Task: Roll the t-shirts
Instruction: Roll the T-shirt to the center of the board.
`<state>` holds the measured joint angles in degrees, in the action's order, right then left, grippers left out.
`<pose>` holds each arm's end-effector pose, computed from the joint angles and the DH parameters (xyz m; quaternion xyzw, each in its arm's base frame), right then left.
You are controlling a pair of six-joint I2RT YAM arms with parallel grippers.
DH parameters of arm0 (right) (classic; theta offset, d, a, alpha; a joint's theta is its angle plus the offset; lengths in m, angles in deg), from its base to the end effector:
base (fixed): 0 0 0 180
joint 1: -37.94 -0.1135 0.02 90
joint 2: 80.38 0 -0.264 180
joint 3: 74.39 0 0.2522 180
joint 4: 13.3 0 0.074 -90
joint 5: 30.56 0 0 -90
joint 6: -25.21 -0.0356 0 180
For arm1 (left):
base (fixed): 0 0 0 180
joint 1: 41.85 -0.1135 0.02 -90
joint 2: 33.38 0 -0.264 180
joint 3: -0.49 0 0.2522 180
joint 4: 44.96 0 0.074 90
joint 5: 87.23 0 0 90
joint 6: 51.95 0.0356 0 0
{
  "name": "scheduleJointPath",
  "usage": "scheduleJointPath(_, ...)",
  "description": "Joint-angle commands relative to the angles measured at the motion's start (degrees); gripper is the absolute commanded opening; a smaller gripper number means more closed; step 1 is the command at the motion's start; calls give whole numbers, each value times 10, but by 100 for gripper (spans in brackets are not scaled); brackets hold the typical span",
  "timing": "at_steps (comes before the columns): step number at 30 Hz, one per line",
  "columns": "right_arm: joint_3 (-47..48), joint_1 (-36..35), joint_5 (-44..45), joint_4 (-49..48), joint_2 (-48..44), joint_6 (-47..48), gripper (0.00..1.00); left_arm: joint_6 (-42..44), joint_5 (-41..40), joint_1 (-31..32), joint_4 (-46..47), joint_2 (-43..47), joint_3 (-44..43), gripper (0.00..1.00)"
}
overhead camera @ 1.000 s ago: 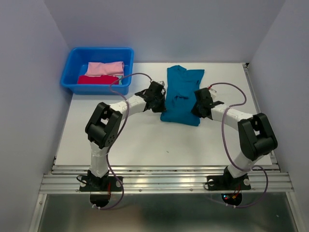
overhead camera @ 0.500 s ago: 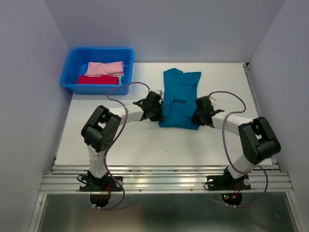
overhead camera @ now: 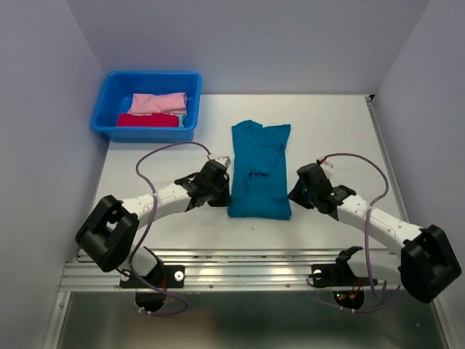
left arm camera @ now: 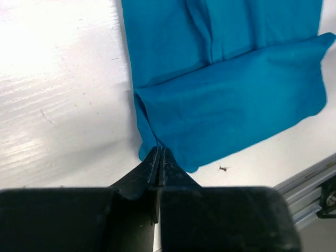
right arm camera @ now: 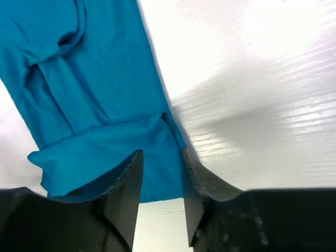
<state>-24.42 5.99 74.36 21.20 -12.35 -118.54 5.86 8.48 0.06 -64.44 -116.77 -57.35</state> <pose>0.1974 0.1123 0.1941 0.2185 0.9143 0.1263 0.3169 0.2168 -0.1993 0.1896 0.0972 0.9179 -0.2669 0.2771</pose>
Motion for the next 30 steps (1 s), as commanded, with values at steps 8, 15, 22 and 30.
scheduleJointPath(8, -17, -1, -29, 26, -49, 13, 70, -52, 30, -1, 40, 92, 89, 59)
scheduleJointPath(15, -76, -1, -88, -30, -67, -19, 71, -70, 76, -1, 98, 80, 129, 53)
scheduleJointPath(22, -108, -1, -104, -55, -63, -41, 67, -89, 103, -1, 150, 61, 148, 49)
scheduleJointPath(30, -137, -1, -110, -77, -63, -58, 54, -89, 101, -1, 168, 32, 145, 35)
